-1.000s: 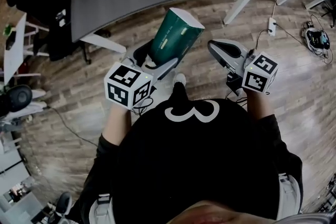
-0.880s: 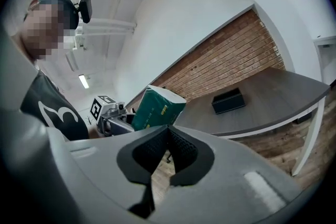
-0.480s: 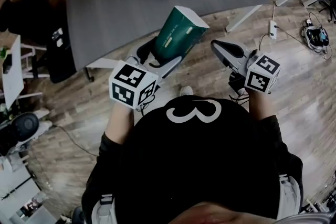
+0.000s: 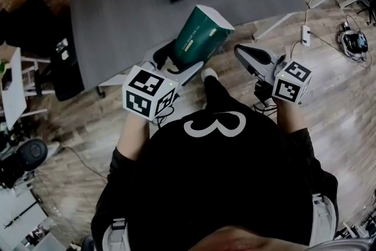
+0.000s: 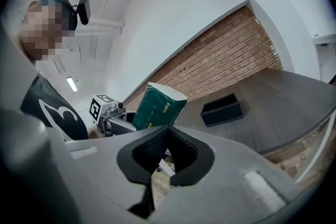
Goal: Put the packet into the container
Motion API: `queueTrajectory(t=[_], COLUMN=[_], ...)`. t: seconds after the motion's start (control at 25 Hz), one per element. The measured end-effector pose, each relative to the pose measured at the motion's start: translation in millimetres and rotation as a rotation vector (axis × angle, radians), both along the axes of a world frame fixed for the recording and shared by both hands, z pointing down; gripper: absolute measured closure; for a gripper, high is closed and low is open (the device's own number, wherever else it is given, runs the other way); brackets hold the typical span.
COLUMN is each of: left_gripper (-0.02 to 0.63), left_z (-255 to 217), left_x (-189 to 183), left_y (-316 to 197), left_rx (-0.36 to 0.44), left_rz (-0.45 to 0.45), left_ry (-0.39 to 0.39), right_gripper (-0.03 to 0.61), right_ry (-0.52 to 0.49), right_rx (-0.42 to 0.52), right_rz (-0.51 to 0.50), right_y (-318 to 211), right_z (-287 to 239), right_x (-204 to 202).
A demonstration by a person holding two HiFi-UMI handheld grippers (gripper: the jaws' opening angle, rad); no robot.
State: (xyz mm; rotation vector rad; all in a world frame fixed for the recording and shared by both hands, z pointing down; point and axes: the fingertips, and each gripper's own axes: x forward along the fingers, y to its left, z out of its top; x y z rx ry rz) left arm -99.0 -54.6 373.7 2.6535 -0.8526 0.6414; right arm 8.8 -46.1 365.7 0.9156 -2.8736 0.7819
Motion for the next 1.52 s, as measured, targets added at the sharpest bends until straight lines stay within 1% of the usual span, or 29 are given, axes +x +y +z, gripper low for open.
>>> queueTrajectory(t=[0.36, 0.72, 0.88, 1.0, 1.28, 1.4, 1.52], left_gripper=[0.236, 0.236, 0.236, 0.236, 0.236, 0.236, 0.236], left_z=[5.7, -3.4, -4.2, -2.0, 4.4, 7.8, 9.0], left_x=[-8.6, -7.3, -4.4, -3.8, -5.4, -10.3, -10.7], left_y=[-84.5, -173.3, -207.4, -226.9, -261.7, -271.6, -284.1], left_rx=[-0.02, 0.007, 0.033, 0.039, 0.08, 0.109, 0.141], left_rz=[-0.047, -0.085, -0.102, -0.105, -0.079, -0.053, -0.015], left_ry=[-0.032, -0.086, -0.123, -0.15, -0.247, -0.3, -0.337], right_gripper=[0.577, 0.577, 0.577, 0.577, 0.577, 0.577, 0.577], right_ry=[-0.021, -0.028, -0.034, -0.04, -0.04, -0.035, -0.032], right_rx=[-0.024, -0.048, -0.05, -0.049, -0.026, -0.027, -0.037], right_rz=[-0.026, -0.054, -0.066, -0.073, -0.086, -0.083, -0.077], right_y=[-84.3, -166.1, -194.4, -211.4, -234.8, -234.8, -236.2], right_z=[3.9, 3.6, 4.9, 3.7, -1.1, 0.2, 5.6], right_x=[-1.0, 9.8, 18.0, 21.2, 26.9, 25.4, 26.1])
